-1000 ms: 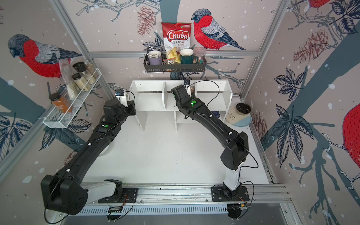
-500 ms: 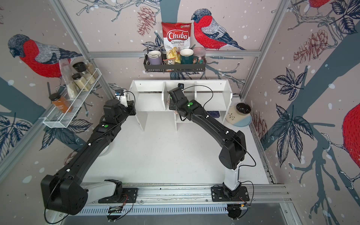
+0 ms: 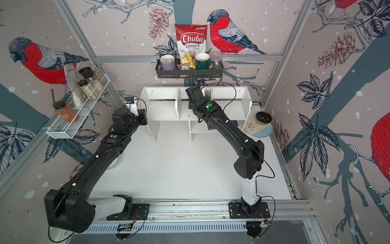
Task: Wipe the bookshelf clean with a cloth
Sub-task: Wipe the dust from the shelf.
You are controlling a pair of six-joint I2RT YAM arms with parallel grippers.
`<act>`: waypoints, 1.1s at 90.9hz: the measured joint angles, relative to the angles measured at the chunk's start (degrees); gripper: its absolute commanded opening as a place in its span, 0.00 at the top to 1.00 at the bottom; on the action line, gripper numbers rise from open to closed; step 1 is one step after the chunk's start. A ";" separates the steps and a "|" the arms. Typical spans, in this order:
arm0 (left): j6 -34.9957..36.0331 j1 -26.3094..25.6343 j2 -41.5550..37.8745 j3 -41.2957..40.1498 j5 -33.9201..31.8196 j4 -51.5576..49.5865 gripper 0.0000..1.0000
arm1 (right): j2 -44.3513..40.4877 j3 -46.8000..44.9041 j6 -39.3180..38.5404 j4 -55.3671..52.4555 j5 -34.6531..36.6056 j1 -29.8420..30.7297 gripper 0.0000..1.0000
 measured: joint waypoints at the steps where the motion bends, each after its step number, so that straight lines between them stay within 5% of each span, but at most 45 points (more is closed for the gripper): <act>1: 0.00 0.00 0.00 0.00 0.00 0.02 1.00 | 0.20 0.20 0.00 0.11 -0.02 0.04 1.00; 18: 0.00 0.00 0.02 0.00 0.02 0.04 1.00 | 2.14 1.25 -1.44 2.86 -3.26 2.86 1.00; 42: 0.00 -0.04 0.11 0.00 0.00 0.11 1.00 | -7.91 -20.20 0.57 9.73 -7.67 4.94 1.00; 57: 0.00 -0.07 0.17 0.00 0.00 0.22 1.00 | -11.87 -24.59 1.75 9.70 -6.43 4.11 1.00; 100: 0.00 -0.11 0.07 0.00 -0.11 0.15 1.00 | 2.21 4.90 -1.38 0.35 -0.46 -0.26 1.00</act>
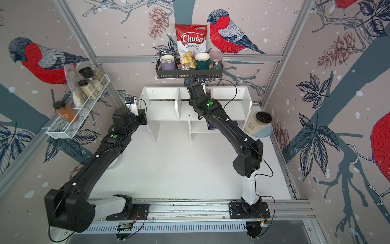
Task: Wipe the bookshelf clean with a cloth
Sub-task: Wipe the dust from the shelf.
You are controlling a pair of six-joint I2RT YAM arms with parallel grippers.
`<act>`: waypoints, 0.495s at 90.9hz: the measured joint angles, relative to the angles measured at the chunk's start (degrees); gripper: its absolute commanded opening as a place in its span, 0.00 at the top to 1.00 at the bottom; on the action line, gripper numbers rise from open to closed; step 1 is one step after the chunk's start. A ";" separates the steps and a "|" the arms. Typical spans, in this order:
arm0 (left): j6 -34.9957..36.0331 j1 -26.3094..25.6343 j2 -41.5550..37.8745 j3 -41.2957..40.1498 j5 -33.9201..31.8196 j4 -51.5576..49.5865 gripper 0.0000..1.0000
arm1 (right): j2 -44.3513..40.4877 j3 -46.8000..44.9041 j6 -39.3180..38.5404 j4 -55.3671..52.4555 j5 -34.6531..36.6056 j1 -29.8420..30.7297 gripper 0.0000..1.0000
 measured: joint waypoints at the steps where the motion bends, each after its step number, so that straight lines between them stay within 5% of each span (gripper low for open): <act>1: 0.00 0.00 0.00 0.00 0.00 0.00 1.00 | 0.24 0.33 -0.09 -0.02 -0.17 0.24 1.00; 18: 0.00 0.00 0.00 0.00 0.00 0.00 1.00 | 0.96 -0.26 -1.53 0.50 -3.43 4.09 1.00; 45: 0.00 0.00 -0.02 0.00 0.00 -0.02 1.00 | -10.95 -22.25 0.02 3.17 -4.46 5.99 1.00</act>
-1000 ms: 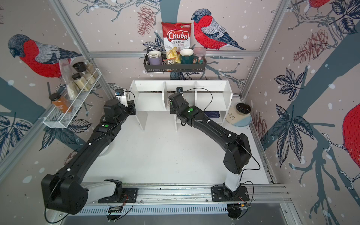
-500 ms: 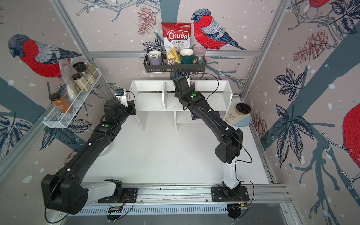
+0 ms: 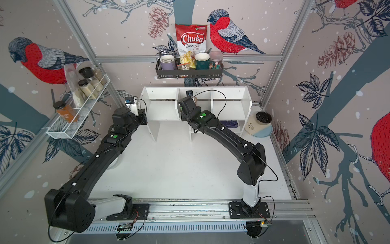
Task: Wipe the bookshelf clean with a cloth
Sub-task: Wipe the dust from the shelf.
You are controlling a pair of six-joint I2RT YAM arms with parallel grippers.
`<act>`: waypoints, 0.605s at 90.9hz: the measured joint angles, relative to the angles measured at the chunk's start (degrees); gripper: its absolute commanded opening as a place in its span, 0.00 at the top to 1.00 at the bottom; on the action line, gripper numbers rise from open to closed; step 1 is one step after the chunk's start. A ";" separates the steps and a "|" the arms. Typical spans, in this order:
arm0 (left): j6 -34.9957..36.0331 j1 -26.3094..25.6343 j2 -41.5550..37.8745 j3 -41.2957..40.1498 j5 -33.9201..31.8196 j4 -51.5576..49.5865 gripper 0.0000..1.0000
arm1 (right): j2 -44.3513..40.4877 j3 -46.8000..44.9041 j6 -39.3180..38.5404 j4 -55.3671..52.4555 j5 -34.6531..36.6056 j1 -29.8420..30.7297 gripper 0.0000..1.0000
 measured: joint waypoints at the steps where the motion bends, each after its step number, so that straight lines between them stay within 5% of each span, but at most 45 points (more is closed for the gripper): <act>1: 0.00 0.00 0.00 0.00 0.00 0.00 1.00 | -0.42 -0.63 0.02 0.07 0.07 -0.22 1.00; 19: -0.02 -0.04 0.02 0.00 -0.07 0.00 1.00 | -2.25 -2.08 1.22 -1.03 1.51 -4.70 1.00; 55: -0.02 -0.04 0.00 0.11 -0.17 -0.09 1.00 | 8.00 24.46 -1.90 -3.13 0.00 -3.08 1.00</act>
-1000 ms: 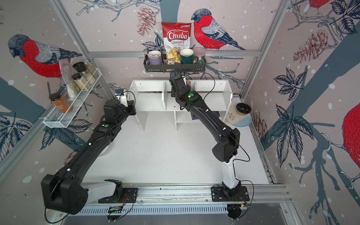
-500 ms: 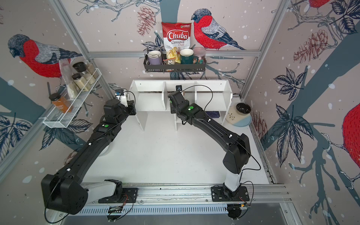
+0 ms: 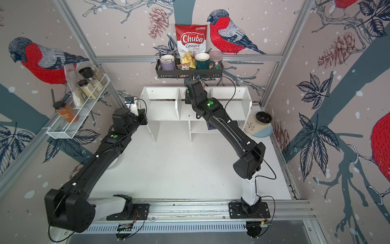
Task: Wipe the bookshelf clean with a cloth
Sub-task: Wipe the dust from the shelf.
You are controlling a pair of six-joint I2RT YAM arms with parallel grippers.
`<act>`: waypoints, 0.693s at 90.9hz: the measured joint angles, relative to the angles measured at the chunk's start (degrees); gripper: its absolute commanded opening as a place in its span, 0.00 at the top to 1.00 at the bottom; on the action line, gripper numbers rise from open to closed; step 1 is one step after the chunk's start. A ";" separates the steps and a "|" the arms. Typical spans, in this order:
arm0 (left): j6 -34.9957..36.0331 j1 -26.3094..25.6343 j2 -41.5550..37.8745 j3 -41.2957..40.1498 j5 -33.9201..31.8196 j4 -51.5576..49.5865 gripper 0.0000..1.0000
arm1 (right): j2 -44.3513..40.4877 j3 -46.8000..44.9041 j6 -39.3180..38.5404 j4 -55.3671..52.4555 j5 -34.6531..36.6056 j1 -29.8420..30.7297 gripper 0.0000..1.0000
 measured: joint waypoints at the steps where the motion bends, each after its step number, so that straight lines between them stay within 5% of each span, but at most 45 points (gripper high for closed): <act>1: 0.00 0.00 0.00 0.00 0.00 -0.02 1.00 | -0.09 0.00 -0.20 0.04 -0.17 0.35 1.00; 17: -0.20 0.00 0.00 0.28 -0.13 -0.44 1.00 | -5.09 -5.60 -3.43 1.07 -0.35 6.29 1.00; 36: -5.79 1.11 -1.07 1.09 0.74 -1.77 0.57 | -20.02 -20.04 -5.38 5.14 0.31 10.75 1.00; 48: -8.31 1.86 -2.67 2.34 -0.44 -2.43 0.47 | -28.55 -28.11 -5.44 8.04 -7.04 11.96 1.00; 55: -9.18 1.86 -4.59 2.60 -1.88 -3.61 0.29 | -31.89 -32.70 -5.49 9.05 -13.31 12.15 1.00; 63: -11.54 1.86 -7.89 2.62 -4.15 -5.53 0.31 | -34.62 -36.98 -5.51 9.77 -20.74 12.33 1.00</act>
